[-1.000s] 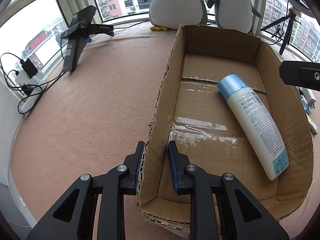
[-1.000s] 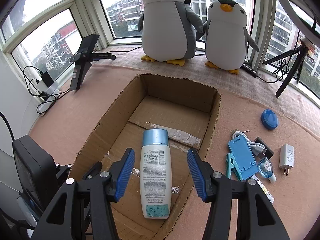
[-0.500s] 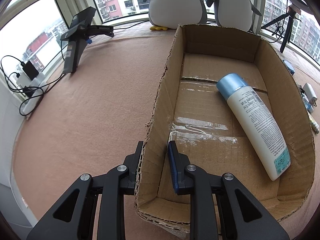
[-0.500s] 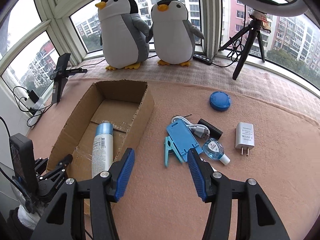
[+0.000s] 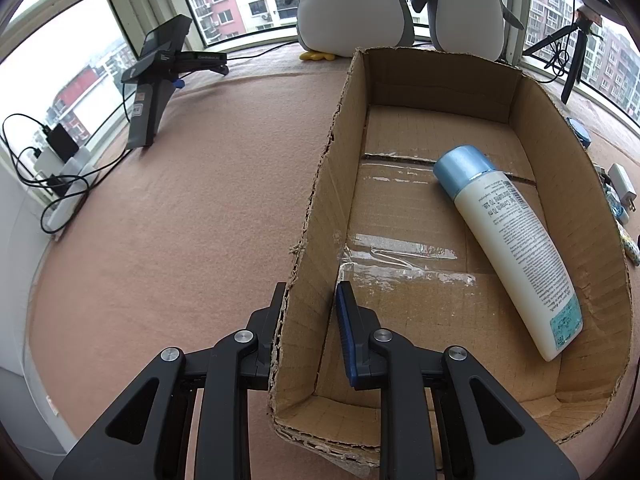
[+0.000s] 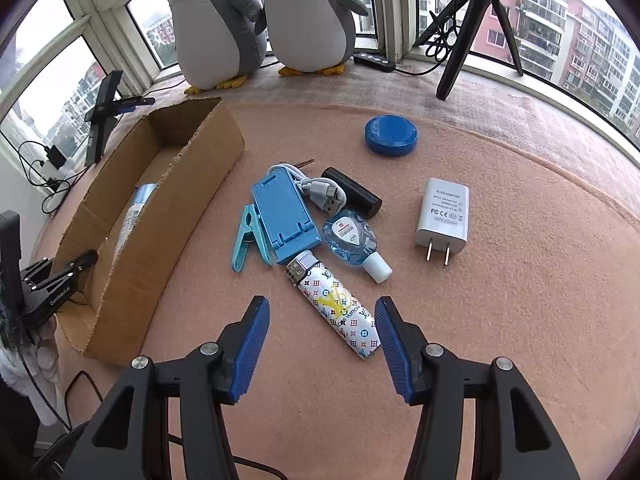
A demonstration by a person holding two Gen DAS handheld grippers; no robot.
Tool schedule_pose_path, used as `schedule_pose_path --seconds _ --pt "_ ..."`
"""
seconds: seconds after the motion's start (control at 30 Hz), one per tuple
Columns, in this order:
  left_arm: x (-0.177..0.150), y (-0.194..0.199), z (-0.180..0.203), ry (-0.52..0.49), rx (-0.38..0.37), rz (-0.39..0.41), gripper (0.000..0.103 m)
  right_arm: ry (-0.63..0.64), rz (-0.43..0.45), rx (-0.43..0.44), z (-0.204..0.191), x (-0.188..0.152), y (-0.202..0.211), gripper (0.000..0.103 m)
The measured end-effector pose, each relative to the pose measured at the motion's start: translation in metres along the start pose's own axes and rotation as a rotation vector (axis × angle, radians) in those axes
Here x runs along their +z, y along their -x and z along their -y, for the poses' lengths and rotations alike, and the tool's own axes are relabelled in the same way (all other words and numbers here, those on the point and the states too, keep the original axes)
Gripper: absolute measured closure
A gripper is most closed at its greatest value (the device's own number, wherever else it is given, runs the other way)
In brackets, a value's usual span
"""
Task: Organize rigid objects
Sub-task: 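Move the right tool back and grasp the patterned lighter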
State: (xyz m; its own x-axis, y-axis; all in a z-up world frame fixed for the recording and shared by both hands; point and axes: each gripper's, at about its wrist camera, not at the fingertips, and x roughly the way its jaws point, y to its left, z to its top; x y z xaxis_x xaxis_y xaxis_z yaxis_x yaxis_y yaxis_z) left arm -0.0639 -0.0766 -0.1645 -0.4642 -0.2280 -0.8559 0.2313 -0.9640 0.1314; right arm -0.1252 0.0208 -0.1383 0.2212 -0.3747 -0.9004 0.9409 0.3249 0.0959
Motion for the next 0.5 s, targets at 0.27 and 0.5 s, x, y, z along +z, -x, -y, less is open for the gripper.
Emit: schedule_pose_path --seconds 0.27,0.5 --pt "-0.001 0.000 -0.001 0.003 -0.002 -0.001 0.083 0.066 -0.066 -0.029 0.002 0.010 -0.025 0.052" --pt "-0.001 0.000 -0.001 0.003 0.000 -0.001 0.083 0.115 -0.108 -0.035 -0.001 0.013 -0.036 0.053"
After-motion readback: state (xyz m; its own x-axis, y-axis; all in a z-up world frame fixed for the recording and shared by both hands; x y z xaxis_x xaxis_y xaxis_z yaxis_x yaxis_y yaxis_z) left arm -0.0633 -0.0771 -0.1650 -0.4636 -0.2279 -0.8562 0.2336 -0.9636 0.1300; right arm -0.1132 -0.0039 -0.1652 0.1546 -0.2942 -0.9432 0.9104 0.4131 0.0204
